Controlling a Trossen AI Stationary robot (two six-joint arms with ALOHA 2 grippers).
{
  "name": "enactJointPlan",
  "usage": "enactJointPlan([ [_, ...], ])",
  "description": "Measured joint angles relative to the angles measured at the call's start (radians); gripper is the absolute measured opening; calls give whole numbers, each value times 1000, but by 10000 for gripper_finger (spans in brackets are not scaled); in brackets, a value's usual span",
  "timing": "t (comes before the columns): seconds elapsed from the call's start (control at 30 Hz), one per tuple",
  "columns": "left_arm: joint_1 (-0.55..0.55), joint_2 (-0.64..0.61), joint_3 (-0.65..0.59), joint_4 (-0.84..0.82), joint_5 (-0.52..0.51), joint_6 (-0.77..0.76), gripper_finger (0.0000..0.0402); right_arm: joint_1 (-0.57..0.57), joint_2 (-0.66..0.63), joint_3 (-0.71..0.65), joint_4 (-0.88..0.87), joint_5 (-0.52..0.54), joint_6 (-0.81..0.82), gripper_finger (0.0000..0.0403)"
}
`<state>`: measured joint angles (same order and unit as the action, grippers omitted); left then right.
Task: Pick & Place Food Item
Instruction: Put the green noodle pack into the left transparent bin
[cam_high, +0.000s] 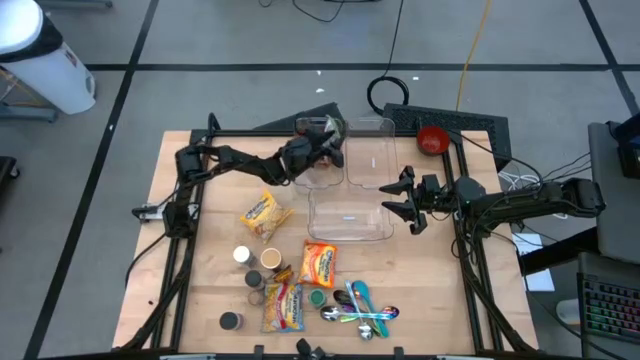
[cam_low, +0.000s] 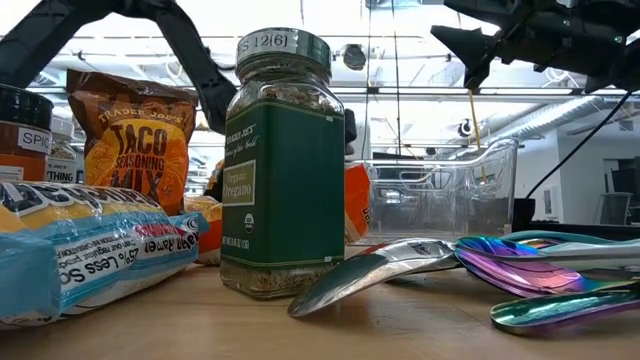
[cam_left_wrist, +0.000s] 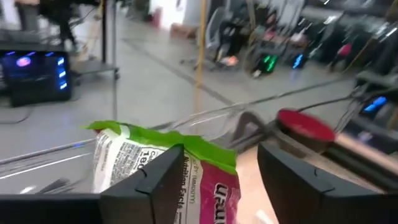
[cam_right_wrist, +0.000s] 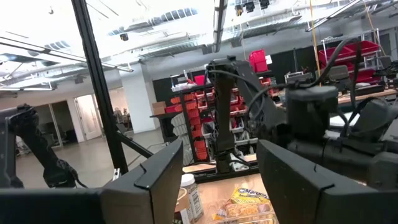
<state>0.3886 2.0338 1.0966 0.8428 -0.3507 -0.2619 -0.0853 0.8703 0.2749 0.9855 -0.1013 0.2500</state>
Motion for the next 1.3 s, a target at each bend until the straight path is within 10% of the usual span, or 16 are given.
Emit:
enactJointPlan([
  [0.47,-47,-210,0,-336,-10,111,237,0,0,0,0,0,-1,196],
  [0.63,-91,-270,1,-503,129,169,229,0,0,0,0,0,-1,196],
  [0.97,-79,-251,11,-707,201,194,15,0,0,0,5,0,-3,196],
  [1.3,-10,-254,13,-684,283,205,5,0,0,0,8,0,-3,196],
])
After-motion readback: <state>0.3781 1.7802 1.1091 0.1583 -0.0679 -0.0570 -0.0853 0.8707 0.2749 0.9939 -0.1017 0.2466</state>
